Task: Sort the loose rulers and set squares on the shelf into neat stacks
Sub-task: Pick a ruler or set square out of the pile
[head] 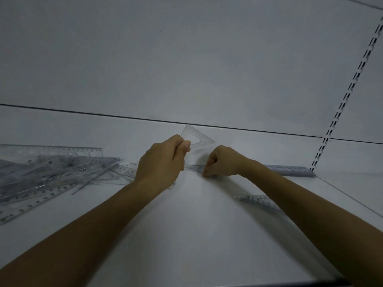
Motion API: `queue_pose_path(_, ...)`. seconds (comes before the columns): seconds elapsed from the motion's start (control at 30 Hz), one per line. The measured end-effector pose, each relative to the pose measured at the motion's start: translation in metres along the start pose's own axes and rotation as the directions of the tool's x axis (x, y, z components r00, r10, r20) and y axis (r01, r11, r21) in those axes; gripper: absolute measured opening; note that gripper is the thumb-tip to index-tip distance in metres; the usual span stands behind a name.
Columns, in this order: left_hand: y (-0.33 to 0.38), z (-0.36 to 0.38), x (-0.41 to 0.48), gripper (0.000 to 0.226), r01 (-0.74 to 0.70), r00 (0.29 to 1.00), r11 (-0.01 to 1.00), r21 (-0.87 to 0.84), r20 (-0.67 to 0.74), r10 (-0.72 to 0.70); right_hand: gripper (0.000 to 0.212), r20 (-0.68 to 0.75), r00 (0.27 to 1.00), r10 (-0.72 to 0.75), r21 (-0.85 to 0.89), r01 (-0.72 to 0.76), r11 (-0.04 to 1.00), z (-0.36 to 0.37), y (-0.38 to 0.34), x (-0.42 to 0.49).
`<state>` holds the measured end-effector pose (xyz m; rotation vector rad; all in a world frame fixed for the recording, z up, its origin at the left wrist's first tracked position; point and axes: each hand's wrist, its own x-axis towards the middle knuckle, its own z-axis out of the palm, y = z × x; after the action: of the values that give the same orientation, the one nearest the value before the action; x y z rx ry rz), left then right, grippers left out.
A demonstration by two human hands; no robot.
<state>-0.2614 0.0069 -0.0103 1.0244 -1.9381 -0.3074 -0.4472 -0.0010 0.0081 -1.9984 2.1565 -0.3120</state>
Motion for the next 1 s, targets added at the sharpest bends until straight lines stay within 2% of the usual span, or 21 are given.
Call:
queue_pose_path(0.1,0.001,-0.001,0.0,0.033,0.003,1.0,1.0,-0.003,0.002,-0.003,0.022,0.005,1.0,0.017,0.077,-0.017,0.997,-0.002,0.002,-0.001)
queue_pose_path(0.17,0.002,-0.001,0.0,0.034,-0.002,1.0,1.0,-0.009,-0.002,0.002,0.023,-0.006,1.0,0.013,0.055,-0.012,0.998,-0.001,0.001,-0.002)
queue_pose_path(0.27,0.003,-0.001,0.0,0.034,-0.009,1.0,1.0,-0.007,-0.008,0.009,0.024,-0.134,0.988,-0.075,-0.216,0.045,0.975,0.002,-0.005,-0.006)
queue_pose_path(0.37,0.003,-0.001,0.0,0.033,-0.011,1.0,1.0,-0.002,-0.016,0.011,0.021,-0.219,0.943,-0.249,-0.5,0.11,0.859,0.006,-0.01,-0.013)
queue_pose_path(0.47,0.003,-0.002,0.0,0.032,-0.009,1.0,1.0,-0.001,-0.022,0.009,0.021,-0.228,0.931,-0.285,-0.576,0.107,0.81,0.009,-0.012,-0.016)
queue_pose_path(0.57,0.002,-0.003,0.0,0.034,-0.011,1.0,1.0,0.005,-0.021,0.011,0.019,-0.206,0.951,-0.228,-0.505,0.096,0.858,0.011,-0.012,-0.016)
queue_pose_path(0.7,0.002,-0.001,0.0,0.033,-0.015,1.0,1.0,0.01,-0.015,0.015,0.01,-0.138,0.987,-0.077,-0.205,0.047,0.978,0.003,-0.005,-0.012)
queue_pose_path(0.87,-0.001,-0.002,0.002,0.034,-0.02,0.999,1.0,0.003,-0.026,0.02,0.015,-0.09,0.996,-0.028,0.017,0.029,0.999,-0.015,0.002,-0.02)
queue_pose_path(1.0,-0.001,-0.002,0.0,0.033,-0.006,0.999,1.0,-0.028,-0.041,0.005,0.016,-0.12,0.992,-0.045,0.064,0.053,0.997,-0.032,0.01,-0.047)
